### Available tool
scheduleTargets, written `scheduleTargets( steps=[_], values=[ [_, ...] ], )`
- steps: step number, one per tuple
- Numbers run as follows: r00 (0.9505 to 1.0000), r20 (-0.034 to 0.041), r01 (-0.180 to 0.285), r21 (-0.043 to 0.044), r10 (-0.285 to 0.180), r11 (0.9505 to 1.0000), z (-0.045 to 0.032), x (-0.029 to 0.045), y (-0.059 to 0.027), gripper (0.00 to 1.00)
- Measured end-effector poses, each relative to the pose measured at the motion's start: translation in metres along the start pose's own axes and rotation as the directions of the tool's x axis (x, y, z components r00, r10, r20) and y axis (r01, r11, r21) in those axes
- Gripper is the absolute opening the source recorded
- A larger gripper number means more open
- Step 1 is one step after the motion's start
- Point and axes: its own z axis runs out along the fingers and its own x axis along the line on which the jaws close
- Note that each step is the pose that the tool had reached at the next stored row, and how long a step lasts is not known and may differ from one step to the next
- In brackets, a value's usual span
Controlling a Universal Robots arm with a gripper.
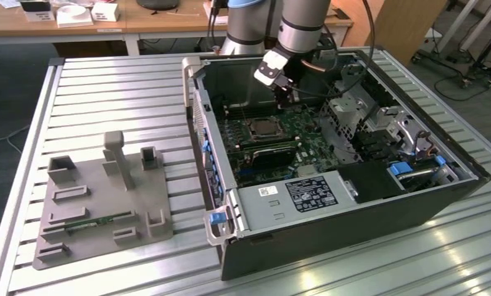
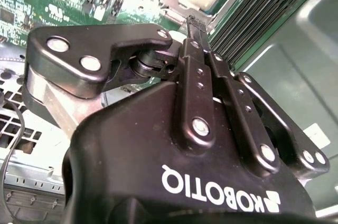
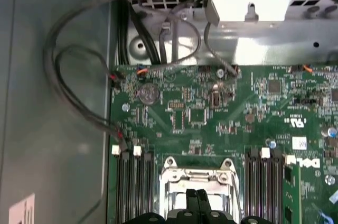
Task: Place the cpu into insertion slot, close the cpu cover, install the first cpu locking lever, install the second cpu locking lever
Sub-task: 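Close the cpu cover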
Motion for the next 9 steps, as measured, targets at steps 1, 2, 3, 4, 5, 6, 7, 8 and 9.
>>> scheduleTargets(
  steps=[1, 2, 3, 4, 5, 6, 7, 8, 9],
  values=[
    [1.0000, 0.0000, 0.001, 0.0000, -0.001, 1.0000, 0.0001, 0.0000, -0.0017, 0.11],
    [1.0000, -0.0001, 0.002, 0.0001, -0.002, 1.0000, 0.0003, 0.0000, -0.0033, 0.11],
    [1.0000, -0.0001, 0.003, 0.0001, -0.003, 1.0000, 0.0005, 0.0000, -0.0048, 0.11],
    [1.0000, -0.0001, 0.004, 0.0002, -0.004, 1.0000, 0.0009, 0.0000, -0.0061, 0.11],
    [1.0000, -0.0003, 0.005, 0.0001, -0.005, 1.0000, 0.0014, 0.0001, -0.0075, 0.11],
    [1.0000, -0.0003, 0.007, 0.0002, -0.007, 1.0000, 0.0019, 0.0000, -0.0090, 0.11],
    [1.0000, -0.0002, 0.009, 0.0003, -0.009, 1.0000, 0.0024, -0.0002, -0.0106, 0.11],
    [0.9999, -0.0001, 0.011, 0.0005, -0.011, 0.9999, 0.0030, -0.0005, -0.0120, 0.11],
    [0.9999, -0.0002, 0.013, 0.0005, -0.013, 0.9999, 0.0037, -0.0009, -0.0133, 0.11]
  ],
)
